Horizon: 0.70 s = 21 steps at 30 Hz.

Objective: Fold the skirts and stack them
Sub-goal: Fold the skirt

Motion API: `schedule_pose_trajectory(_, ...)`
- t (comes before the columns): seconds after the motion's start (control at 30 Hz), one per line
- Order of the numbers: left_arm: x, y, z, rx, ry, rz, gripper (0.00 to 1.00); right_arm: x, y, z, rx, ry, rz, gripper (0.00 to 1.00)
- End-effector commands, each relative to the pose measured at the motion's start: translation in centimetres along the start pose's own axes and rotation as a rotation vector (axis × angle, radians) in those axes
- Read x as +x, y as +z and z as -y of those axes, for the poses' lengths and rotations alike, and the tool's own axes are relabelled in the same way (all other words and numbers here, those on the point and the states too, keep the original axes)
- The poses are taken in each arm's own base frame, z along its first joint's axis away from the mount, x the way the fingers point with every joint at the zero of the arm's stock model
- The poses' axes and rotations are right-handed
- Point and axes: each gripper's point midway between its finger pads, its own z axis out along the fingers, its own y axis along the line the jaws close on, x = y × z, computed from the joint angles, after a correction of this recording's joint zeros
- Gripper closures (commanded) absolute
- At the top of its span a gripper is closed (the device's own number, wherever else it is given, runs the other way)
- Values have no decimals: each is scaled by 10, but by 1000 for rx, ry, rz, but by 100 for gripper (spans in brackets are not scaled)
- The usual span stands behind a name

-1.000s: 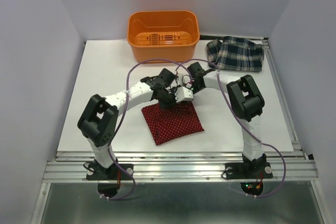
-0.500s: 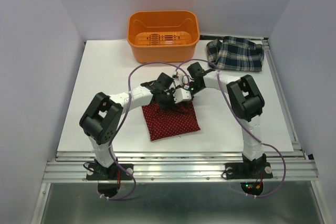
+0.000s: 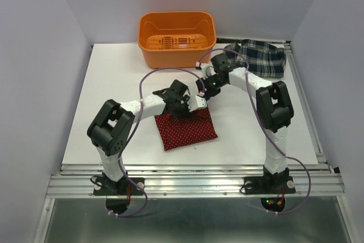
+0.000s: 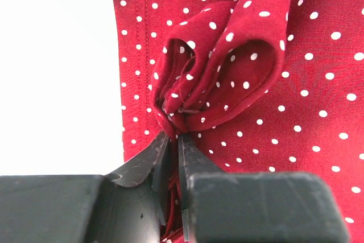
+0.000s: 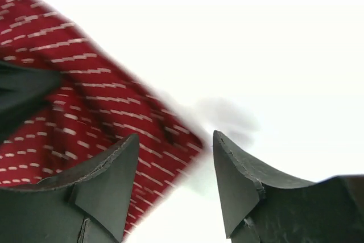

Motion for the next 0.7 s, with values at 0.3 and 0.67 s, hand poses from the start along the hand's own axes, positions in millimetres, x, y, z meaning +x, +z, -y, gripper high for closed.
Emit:
schedule_pose_trajectory(0.3,-3,2,-25,25,-48,12,52,13,-106,-35,-178,212,205,50)
schedule_pose_trajectory(0.67,-34,-34,-87,-43,-120,86,50,35,-122,-114,-472,203,264,62)
